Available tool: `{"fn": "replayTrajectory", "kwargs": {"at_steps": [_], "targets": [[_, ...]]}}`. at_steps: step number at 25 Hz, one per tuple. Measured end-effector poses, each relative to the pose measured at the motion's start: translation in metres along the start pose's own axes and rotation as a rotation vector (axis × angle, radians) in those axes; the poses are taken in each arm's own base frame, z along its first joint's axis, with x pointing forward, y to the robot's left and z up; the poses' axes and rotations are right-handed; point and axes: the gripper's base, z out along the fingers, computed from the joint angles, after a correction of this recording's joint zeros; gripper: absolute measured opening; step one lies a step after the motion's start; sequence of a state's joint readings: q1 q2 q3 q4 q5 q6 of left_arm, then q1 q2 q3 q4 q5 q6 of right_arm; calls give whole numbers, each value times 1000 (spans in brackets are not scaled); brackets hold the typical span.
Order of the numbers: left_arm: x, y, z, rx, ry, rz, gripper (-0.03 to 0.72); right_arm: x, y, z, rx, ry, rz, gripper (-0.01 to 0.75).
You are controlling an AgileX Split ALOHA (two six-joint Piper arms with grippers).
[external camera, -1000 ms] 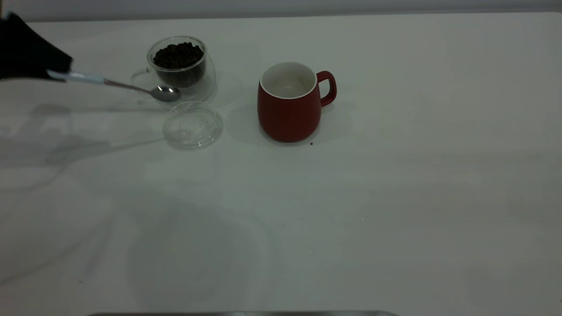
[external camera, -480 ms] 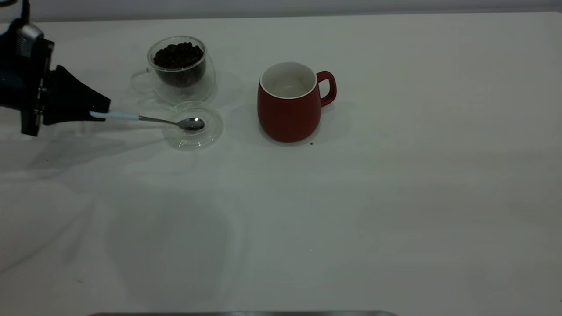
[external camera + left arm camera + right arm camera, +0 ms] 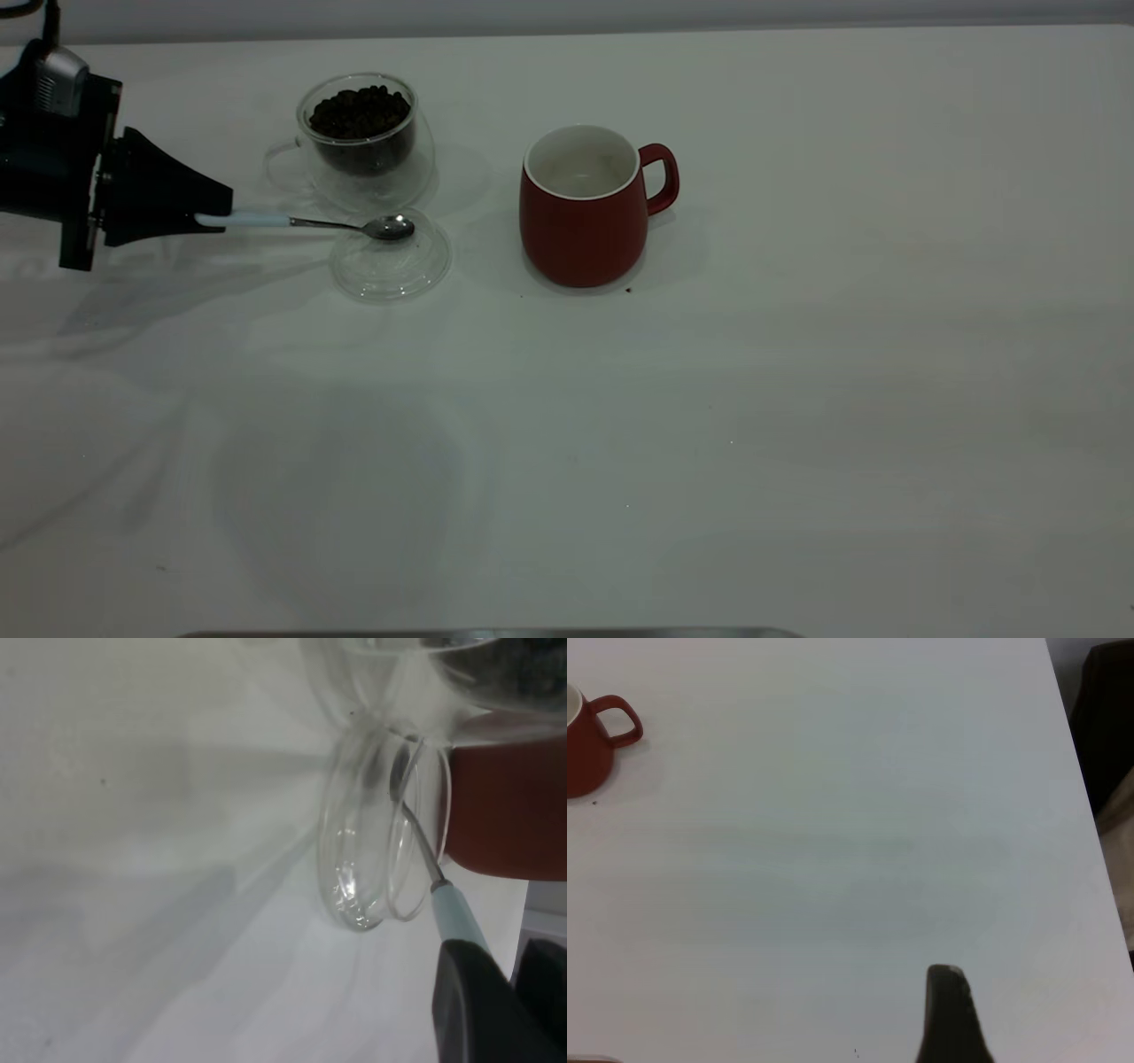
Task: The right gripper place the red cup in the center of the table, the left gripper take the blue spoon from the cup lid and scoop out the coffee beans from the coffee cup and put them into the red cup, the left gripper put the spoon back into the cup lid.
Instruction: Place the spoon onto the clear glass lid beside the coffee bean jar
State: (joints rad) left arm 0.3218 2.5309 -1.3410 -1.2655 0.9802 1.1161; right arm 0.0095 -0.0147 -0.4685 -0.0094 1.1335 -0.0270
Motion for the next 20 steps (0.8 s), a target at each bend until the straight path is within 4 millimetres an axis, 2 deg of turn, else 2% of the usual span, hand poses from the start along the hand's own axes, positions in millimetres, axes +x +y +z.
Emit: {"fn": "replayTrajectory", "kwargs": {"at_steps": [8,17,20], "targets": [[9,-2,30,13,67,14,122,0,0,0,0,0,0,532],[9,-2,31,8,66,28,122,0,0,0,0,0,0,532],[9,-2,31,4,65,14,151,0,0,0,0,0,0,532]]}}
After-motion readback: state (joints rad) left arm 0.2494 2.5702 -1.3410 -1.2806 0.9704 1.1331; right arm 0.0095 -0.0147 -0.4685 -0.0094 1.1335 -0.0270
